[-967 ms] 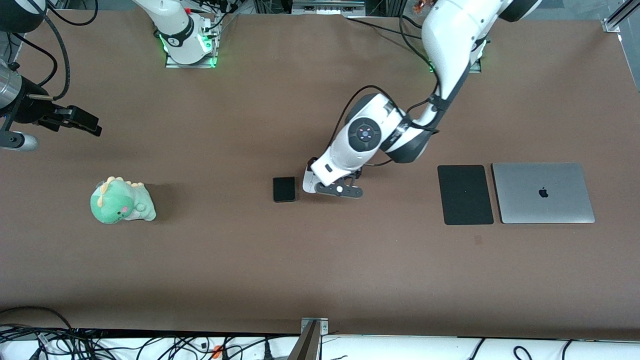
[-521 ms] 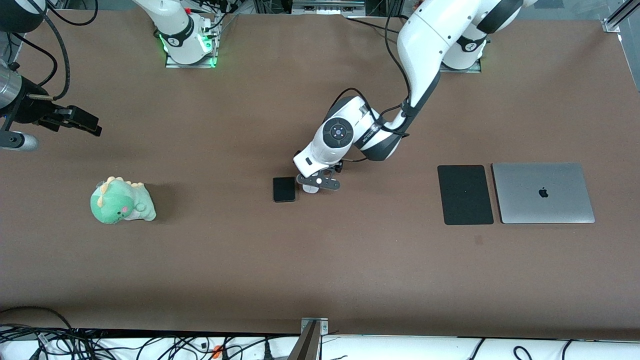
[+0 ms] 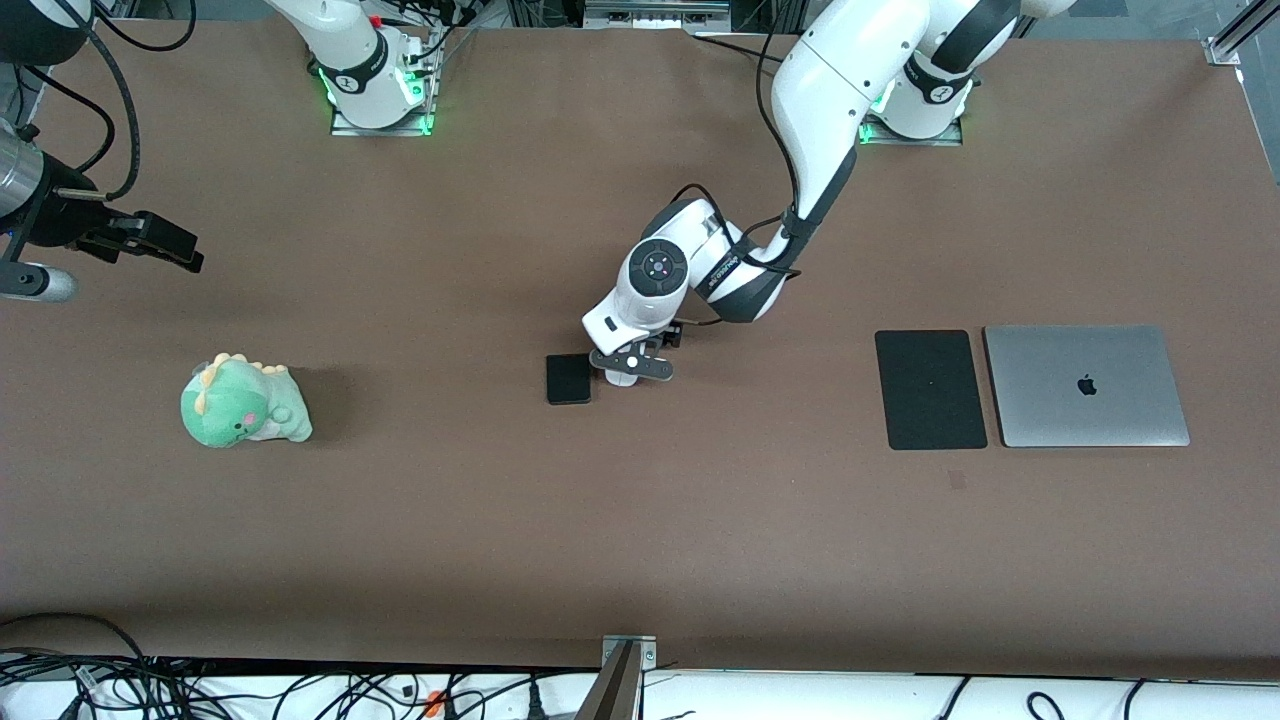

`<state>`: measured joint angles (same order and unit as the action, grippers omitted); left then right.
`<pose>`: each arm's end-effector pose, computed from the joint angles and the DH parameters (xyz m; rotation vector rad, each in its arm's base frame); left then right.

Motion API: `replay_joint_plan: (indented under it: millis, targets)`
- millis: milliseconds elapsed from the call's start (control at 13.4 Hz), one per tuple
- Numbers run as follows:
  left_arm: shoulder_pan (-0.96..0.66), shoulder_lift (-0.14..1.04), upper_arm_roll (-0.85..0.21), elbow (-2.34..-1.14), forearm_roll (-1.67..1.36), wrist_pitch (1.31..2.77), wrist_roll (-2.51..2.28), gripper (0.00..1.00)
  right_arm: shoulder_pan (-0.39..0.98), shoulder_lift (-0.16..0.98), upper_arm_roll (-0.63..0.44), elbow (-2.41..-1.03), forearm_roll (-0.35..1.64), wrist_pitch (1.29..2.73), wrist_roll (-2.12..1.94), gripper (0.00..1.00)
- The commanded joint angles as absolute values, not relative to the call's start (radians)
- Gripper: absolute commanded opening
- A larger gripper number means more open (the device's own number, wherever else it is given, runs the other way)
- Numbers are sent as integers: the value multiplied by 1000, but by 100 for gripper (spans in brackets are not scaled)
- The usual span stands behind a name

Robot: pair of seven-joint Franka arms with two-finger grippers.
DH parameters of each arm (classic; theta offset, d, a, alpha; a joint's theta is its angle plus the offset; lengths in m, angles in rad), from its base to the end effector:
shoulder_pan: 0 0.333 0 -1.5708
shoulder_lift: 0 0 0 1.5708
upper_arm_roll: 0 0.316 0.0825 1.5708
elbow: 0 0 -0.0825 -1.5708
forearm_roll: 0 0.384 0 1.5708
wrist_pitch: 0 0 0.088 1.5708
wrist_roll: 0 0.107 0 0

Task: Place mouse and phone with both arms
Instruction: 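Reach the left gripper to the white mouse and grasp it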

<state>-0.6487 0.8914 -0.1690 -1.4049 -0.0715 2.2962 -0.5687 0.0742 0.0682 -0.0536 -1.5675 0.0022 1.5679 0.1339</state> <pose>0.5151 -0.5162 0.1740 2.9817 -0.2076 -0.1658 0.5728 0.0130 0.5874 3.1281 -0.1775 -0.1056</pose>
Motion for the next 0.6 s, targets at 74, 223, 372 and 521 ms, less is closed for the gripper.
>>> replay_joint_plan:
  millis: [74, 223, 372, 521]
  targets:
    - [-667, 942, -153, -1327, -74, 2290, -591, 100, 63, 75, -43, -1542, -5, 1546, 124, 100]
    - [-669, 943, -147, -1327, -74, 2290, -591, 100, 63, 75, -43, -1540, -5, 1546, 124, 100]
    - [-669, 945, -147, -1327, -74, 2290, -592, 100, 63, 75, -43, -1540, -5, 1546, 124, 100]
    - [-669, 943, -149, -1327, -74, 2290, -594, 98, 63, 75, -43, -1540, -3, 1546, 127, 100]
